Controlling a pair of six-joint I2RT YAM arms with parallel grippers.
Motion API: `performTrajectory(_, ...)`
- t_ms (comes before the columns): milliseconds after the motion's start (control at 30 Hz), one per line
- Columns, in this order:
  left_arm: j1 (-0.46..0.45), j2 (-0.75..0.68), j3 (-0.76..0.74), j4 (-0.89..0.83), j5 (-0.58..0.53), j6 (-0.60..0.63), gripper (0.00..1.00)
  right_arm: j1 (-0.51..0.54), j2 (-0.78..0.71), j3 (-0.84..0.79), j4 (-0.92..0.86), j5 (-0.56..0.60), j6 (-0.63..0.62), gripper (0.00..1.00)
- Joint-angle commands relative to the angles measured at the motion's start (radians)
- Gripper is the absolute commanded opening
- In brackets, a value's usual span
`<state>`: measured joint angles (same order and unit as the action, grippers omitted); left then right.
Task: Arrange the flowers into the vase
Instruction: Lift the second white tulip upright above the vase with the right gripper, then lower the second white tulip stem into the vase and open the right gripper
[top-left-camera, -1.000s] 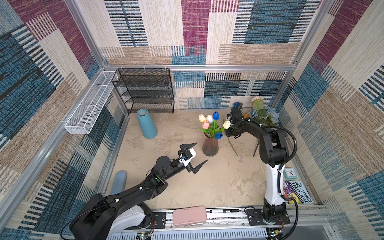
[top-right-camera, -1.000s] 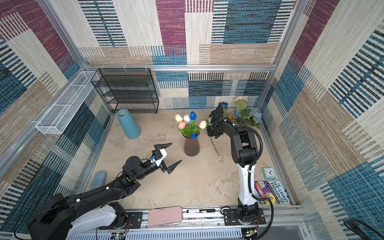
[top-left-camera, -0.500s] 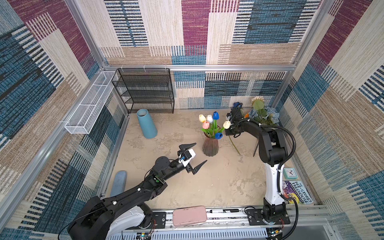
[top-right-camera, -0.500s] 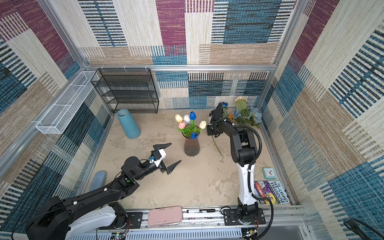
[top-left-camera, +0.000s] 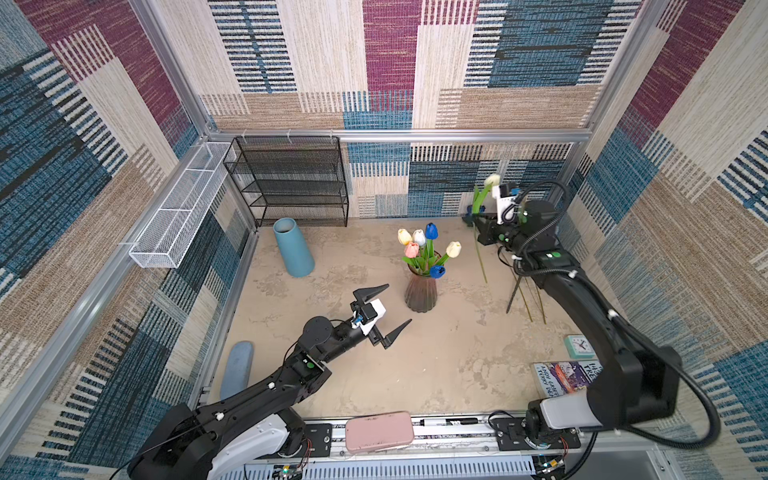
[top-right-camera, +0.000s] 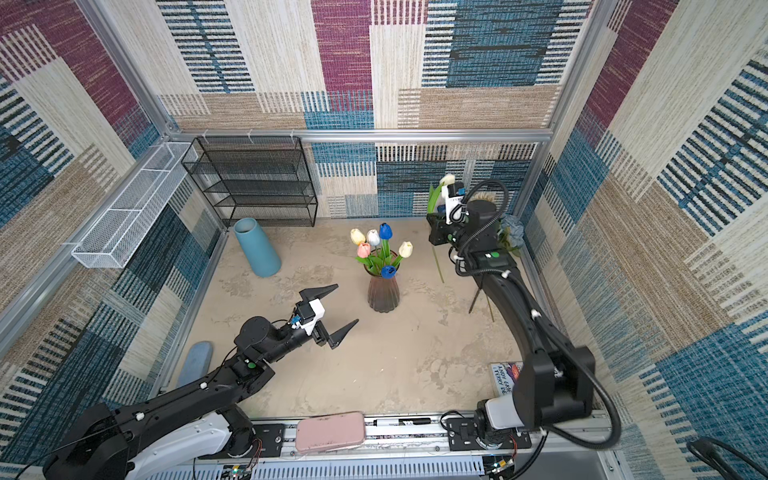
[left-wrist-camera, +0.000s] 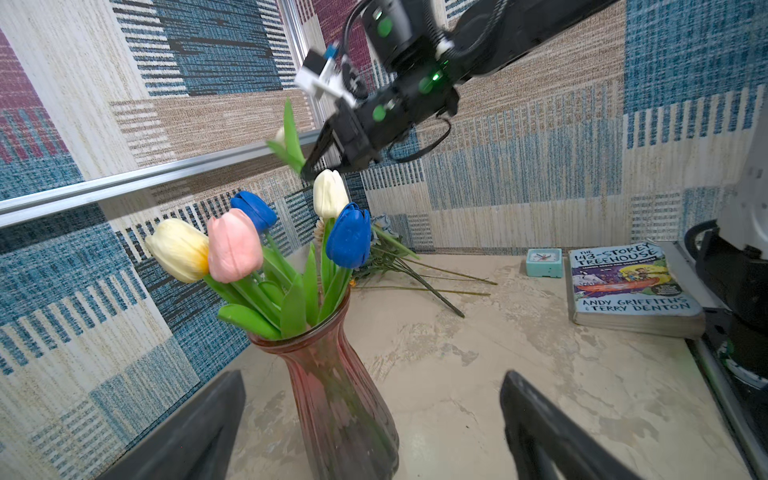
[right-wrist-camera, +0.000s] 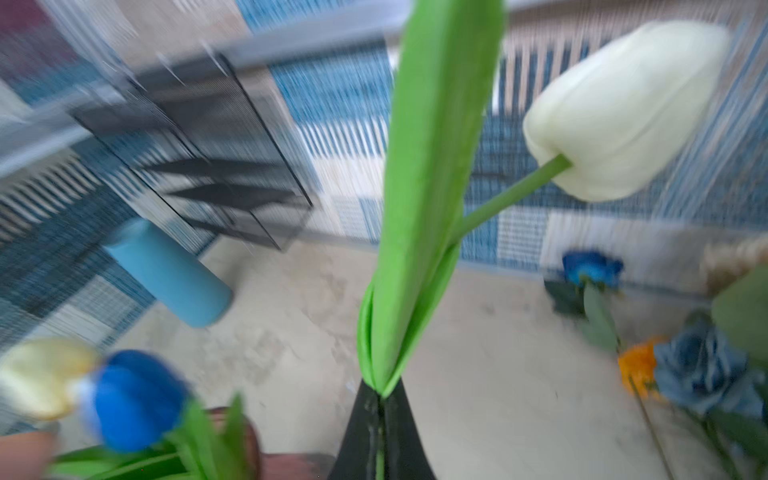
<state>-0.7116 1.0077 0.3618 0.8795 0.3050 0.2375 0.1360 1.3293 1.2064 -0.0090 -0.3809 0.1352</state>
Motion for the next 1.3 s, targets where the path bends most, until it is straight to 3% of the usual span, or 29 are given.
performTrajectory(0, 0.0, 0.001, -0.009, 0.068, -0.026, -0.013, 0.99, 0.001, -0.129, -0.082, 0.369, -0.144, 0.1, 0.0)
performTrajectory(133, 0.001, 0.016, -0.009, 0.079, -0.027, -0.015, 0.99, 0.043, -0.177, -0.09, 0.564, -0.28, 0.201, 0.0)
performTrajectory(333, 0.0, 0.048, -0.016, 0.123, -0.018, -0.028, 0.99, 0.17, -0.078, -0.064, 0.796, -0.31, 0.252, 0.0)
performTrajectory(600, 0.001, 0.017, -0.04, 0.1, -0.035, -0.017, 0.99, 0.24, 0.067, -0.039, 0.877, -0.259, 0.22, 0.0)
performTrajectory(967, 0.0, 0.004, -0.057, 0.075, -0.061, 0.013, 0.99, 0.263, 0.16, -0.123, 0.938, -0.236, 0.202, 0.0)
performTrajectory(1267, 0.0, 0.009, -0.059, 0.07, -0.07, 0.027, 0.99, 0.284, 0.188, -0.181, 0.96, -0.242, 0.116, 0.0)
